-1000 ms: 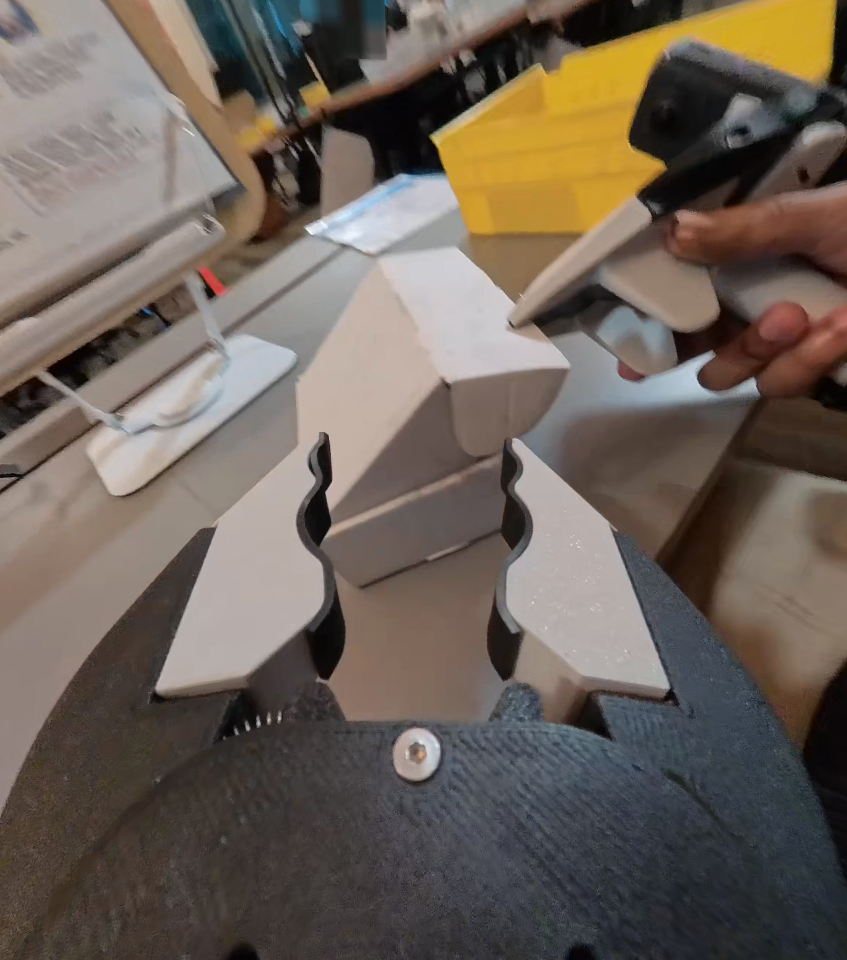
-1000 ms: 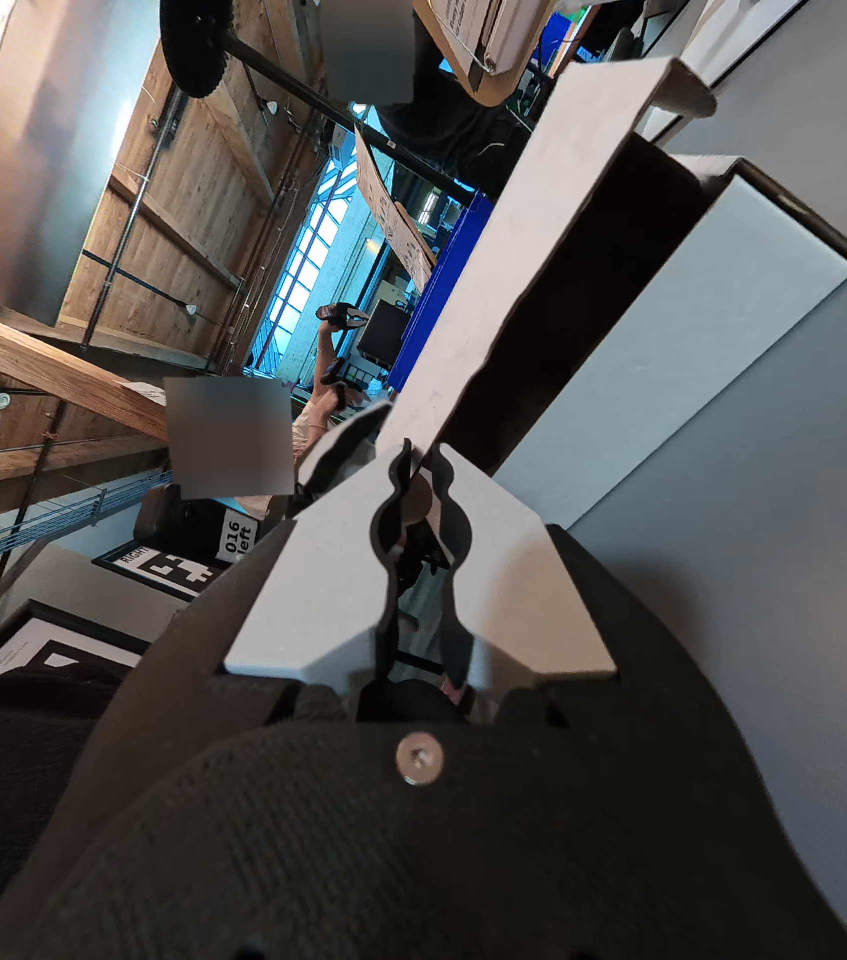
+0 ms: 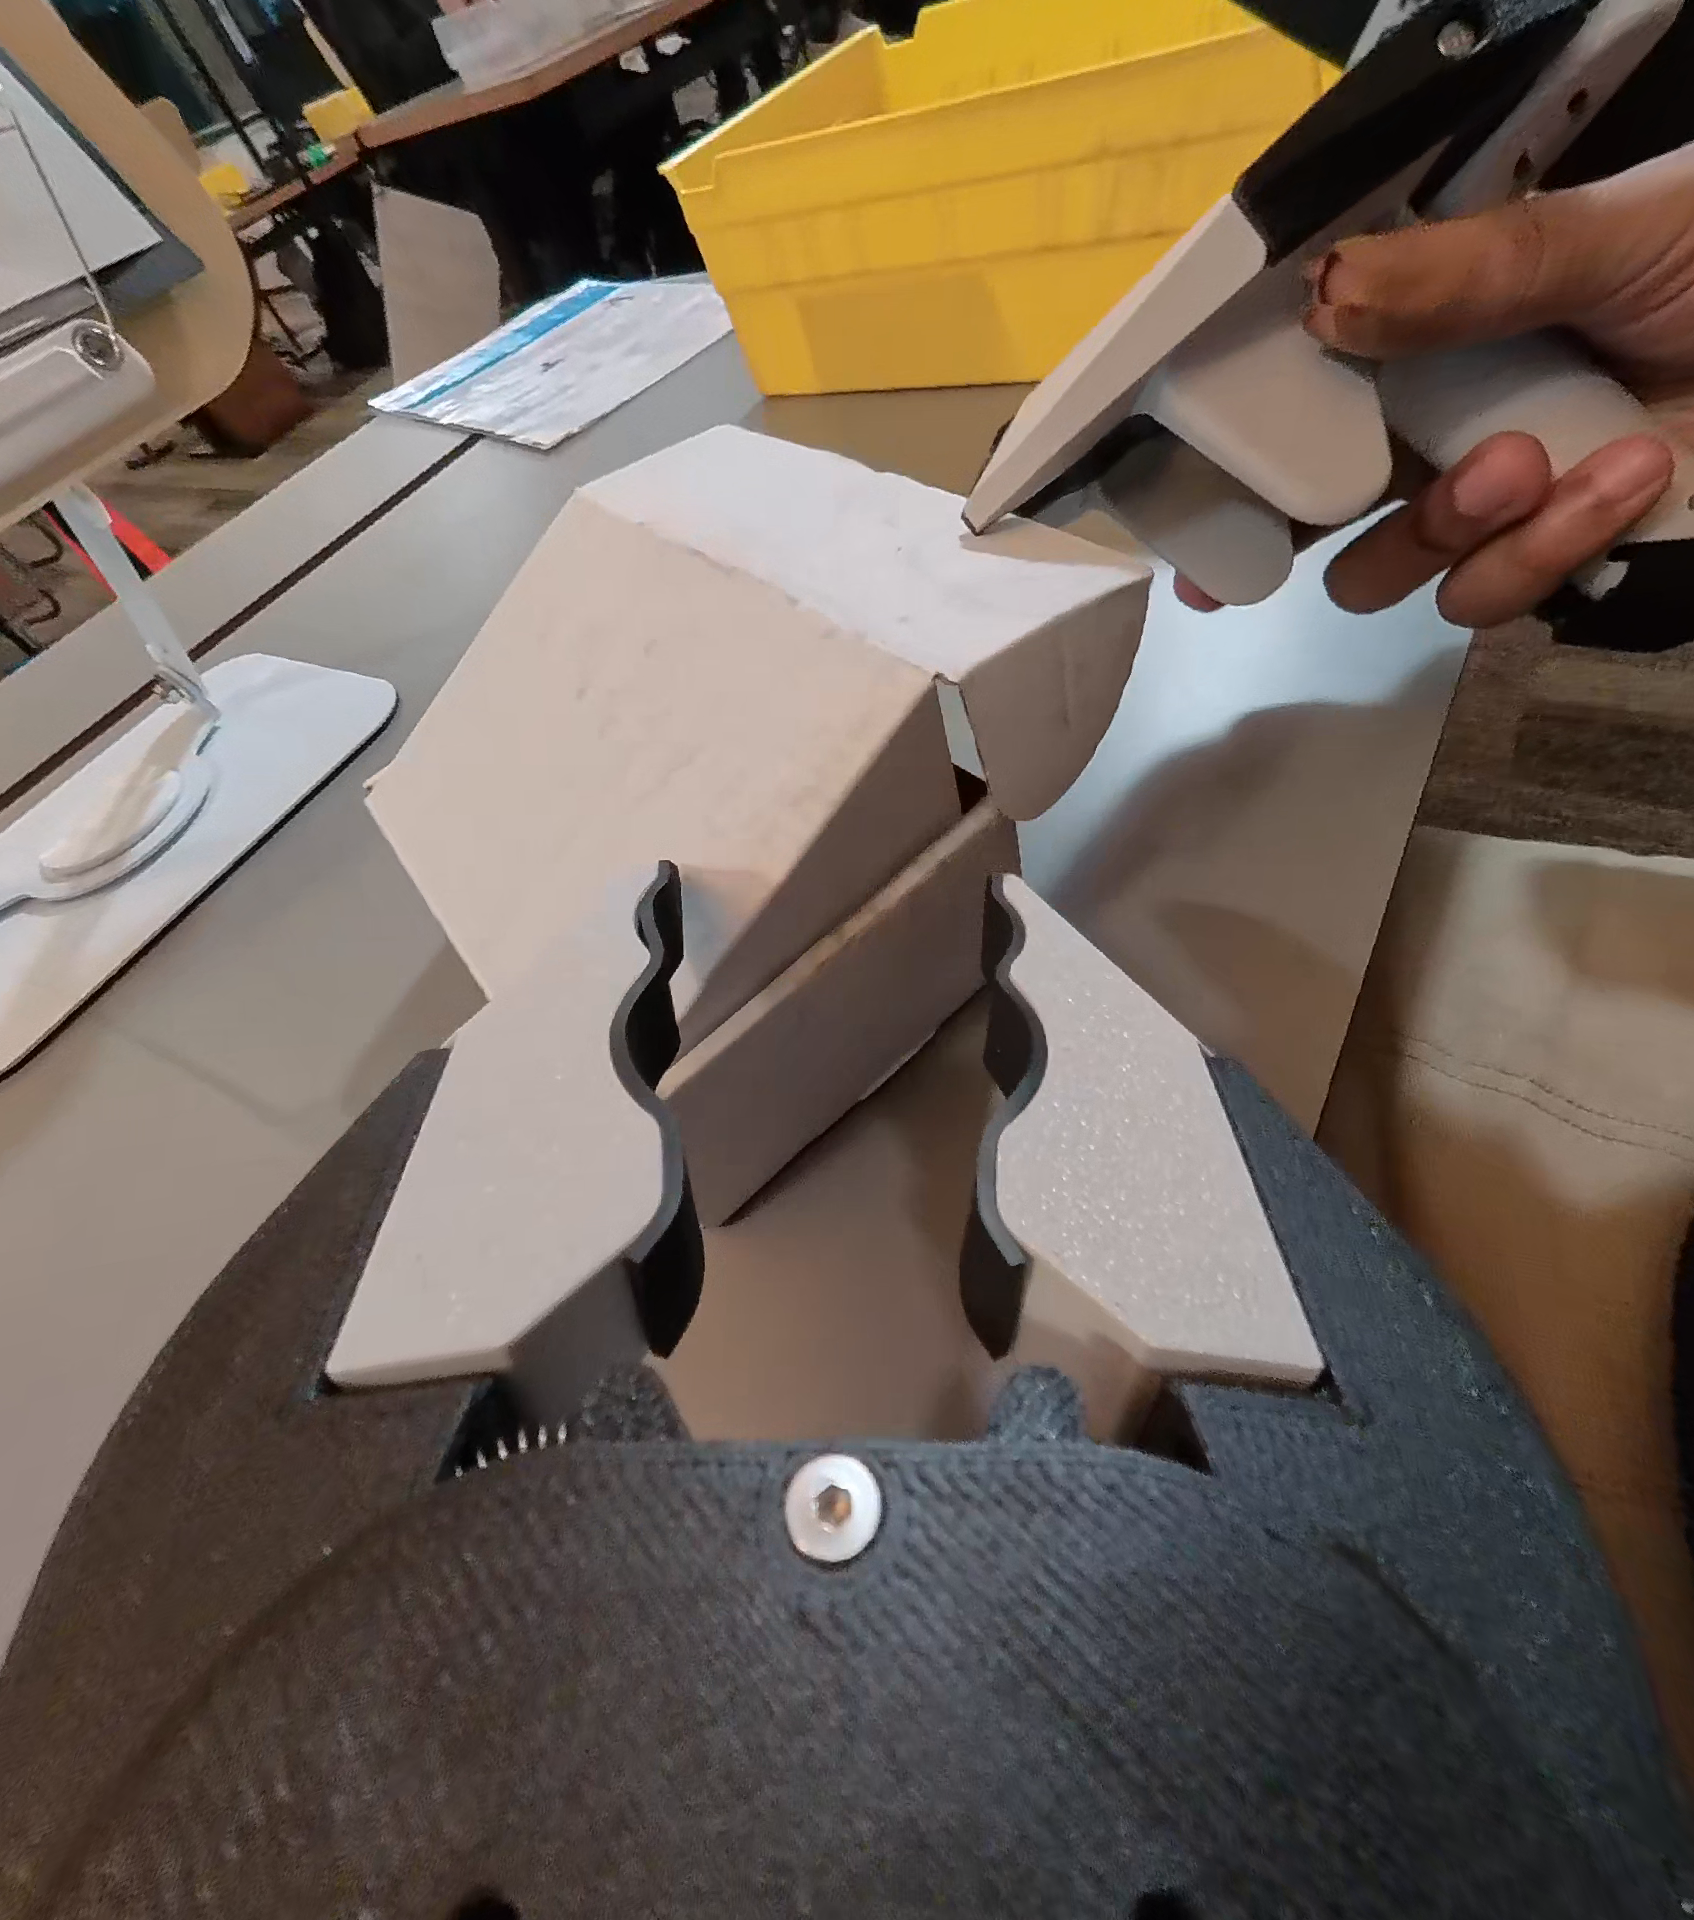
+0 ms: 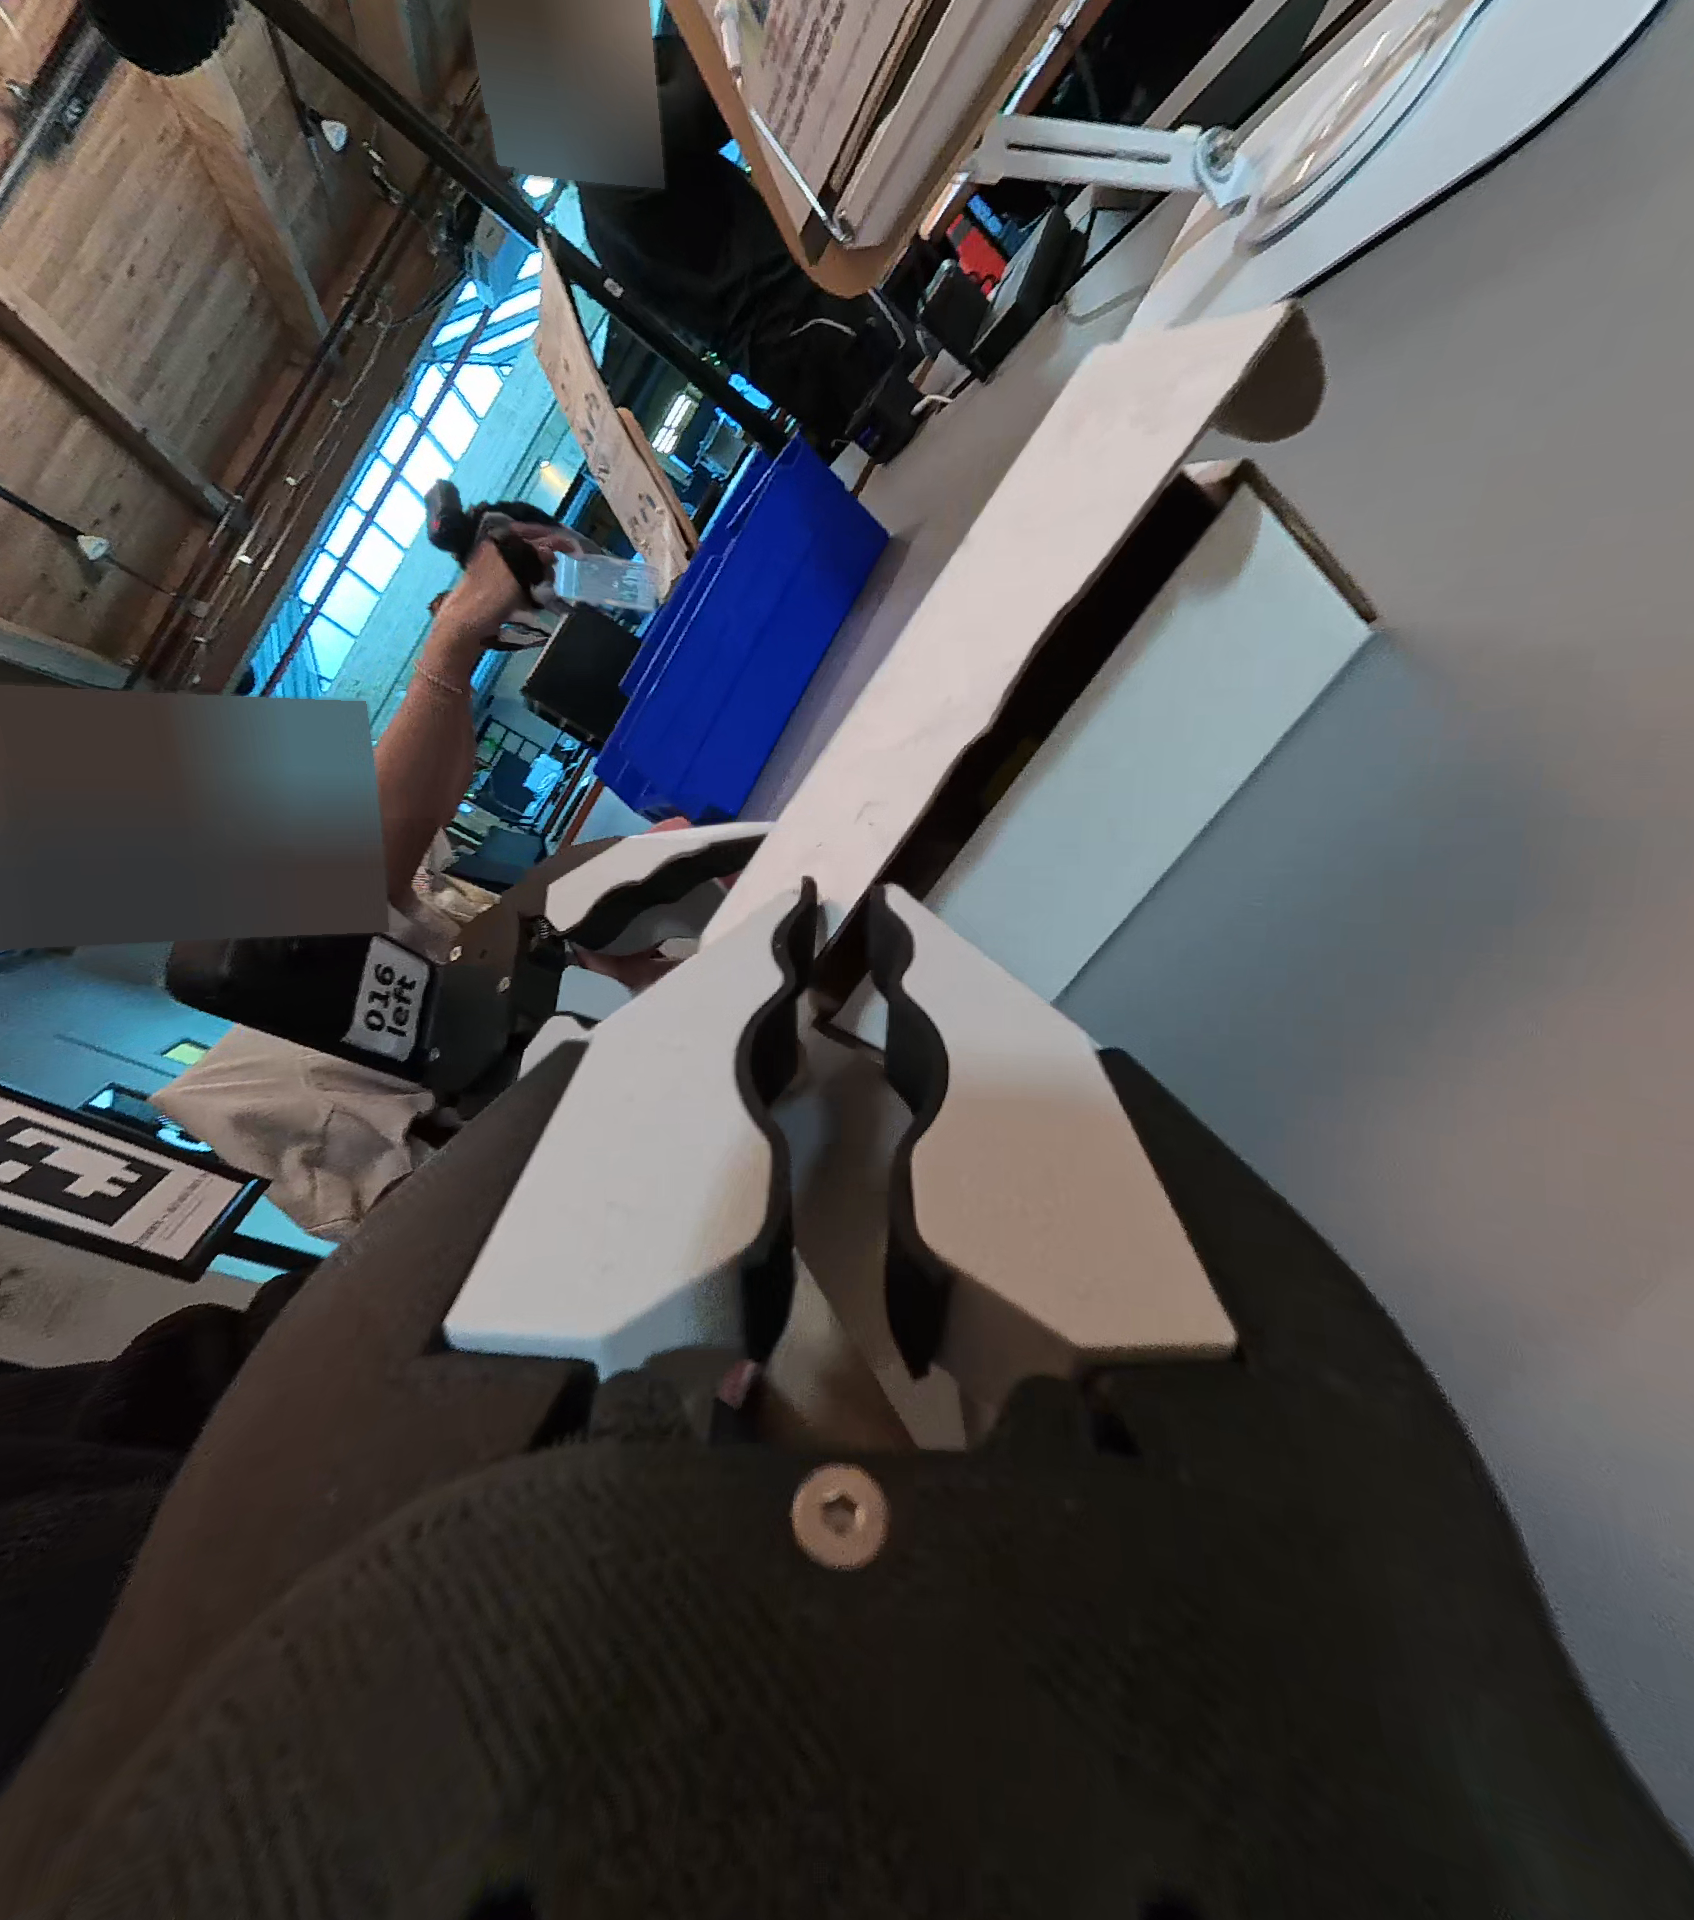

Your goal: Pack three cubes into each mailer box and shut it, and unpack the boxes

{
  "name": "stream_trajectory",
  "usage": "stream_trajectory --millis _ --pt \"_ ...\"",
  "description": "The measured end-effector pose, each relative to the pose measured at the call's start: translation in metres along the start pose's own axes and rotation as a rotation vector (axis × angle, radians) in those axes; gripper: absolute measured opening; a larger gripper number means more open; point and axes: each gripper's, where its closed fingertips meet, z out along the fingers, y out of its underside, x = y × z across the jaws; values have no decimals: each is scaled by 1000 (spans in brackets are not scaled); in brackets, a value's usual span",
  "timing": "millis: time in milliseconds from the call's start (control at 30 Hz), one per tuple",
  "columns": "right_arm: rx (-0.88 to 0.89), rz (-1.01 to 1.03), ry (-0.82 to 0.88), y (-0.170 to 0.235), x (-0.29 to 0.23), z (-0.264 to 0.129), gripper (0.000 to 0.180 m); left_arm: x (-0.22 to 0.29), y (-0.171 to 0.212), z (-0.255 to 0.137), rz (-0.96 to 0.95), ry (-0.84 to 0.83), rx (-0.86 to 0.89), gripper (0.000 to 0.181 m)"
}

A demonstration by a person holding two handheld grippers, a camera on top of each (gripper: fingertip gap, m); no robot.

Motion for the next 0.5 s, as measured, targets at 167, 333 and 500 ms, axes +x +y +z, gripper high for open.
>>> stream_trajectory --millis 167,333,500 --pt "-3 -82 56 -2 4 -1 9 1 1 1 16 -6 -8 57" --pt "-21 -243 139 -2 7 -1 12 3 -4 2 -24 7 8 59" --pt "-15 -234 127 -3 5 -1 11 1 -21 4 -3 0 57 59"
